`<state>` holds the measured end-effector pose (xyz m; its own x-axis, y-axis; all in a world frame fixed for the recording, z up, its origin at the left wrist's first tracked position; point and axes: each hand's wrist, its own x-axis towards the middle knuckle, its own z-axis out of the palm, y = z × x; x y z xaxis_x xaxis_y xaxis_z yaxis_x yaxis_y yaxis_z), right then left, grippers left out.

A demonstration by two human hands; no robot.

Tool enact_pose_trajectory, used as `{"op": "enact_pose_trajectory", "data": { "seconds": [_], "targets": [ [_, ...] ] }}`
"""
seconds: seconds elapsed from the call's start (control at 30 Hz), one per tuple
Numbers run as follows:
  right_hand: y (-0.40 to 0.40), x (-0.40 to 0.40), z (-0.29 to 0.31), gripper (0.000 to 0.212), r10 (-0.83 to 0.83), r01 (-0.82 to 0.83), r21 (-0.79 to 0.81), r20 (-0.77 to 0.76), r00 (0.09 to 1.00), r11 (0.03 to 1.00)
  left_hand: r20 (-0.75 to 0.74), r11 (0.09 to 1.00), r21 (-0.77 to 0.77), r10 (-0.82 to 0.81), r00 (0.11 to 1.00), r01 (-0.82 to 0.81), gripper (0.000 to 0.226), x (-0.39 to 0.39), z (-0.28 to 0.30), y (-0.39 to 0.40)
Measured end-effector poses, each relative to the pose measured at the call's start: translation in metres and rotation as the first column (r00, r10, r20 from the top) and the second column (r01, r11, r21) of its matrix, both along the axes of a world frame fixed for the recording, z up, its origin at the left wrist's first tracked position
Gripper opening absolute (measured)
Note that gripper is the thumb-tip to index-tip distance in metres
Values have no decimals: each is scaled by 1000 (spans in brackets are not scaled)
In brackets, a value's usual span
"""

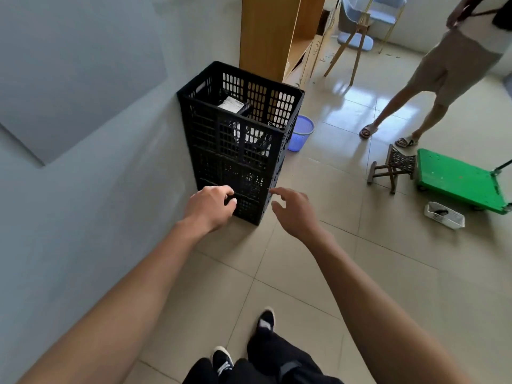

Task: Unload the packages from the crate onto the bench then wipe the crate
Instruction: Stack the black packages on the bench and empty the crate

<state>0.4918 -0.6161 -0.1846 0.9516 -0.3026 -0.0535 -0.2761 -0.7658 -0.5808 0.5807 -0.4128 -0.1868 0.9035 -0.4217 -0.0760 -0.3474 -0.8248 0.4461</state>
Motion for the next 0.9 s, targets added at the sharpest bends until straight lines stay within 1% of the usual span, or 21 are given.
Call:
{"op": "enact_pose_trajectory", "data": {
  "seconds": [0.27, 0.37, 0.53, 0.63, 0.77, 0.9],
  "targets": [
    [-52, 156, -9, 44, 46, -48, 23, 70, 996, 999, 22, 999, 8, 34, 999, -35, 34, 141, -6, -56],
    [-76, 214, -7, 44, 71, -73, 28, 76, 995, 997, 12, 996, -6, 85, 996, -84, 31, 195, 3, -75],
    [-100, 304, -3, 43, 94, -99, 56, 84, 992, 994, 28, 982, -76, 176, 984, -174, 29, 273, 8, -91],
    [-106, 349, -7, 46, 96, -100, 96, 49, 994, 990, 31, 978, -99, 186, 982, -182, 29, 317, 3, -96],
    [-111, 414, -20, 51, 98, -97, 108, 0, 995, 989, 48, 981, -119, 161, 986, -154, 30, 389, -6, -104],
    [-112, 477, -41, 56, 103, -103, -4, -75, 992, 995, 7, 987, -117, 116, 993, -114, 33, 463, -21, -107]
  ]
}}
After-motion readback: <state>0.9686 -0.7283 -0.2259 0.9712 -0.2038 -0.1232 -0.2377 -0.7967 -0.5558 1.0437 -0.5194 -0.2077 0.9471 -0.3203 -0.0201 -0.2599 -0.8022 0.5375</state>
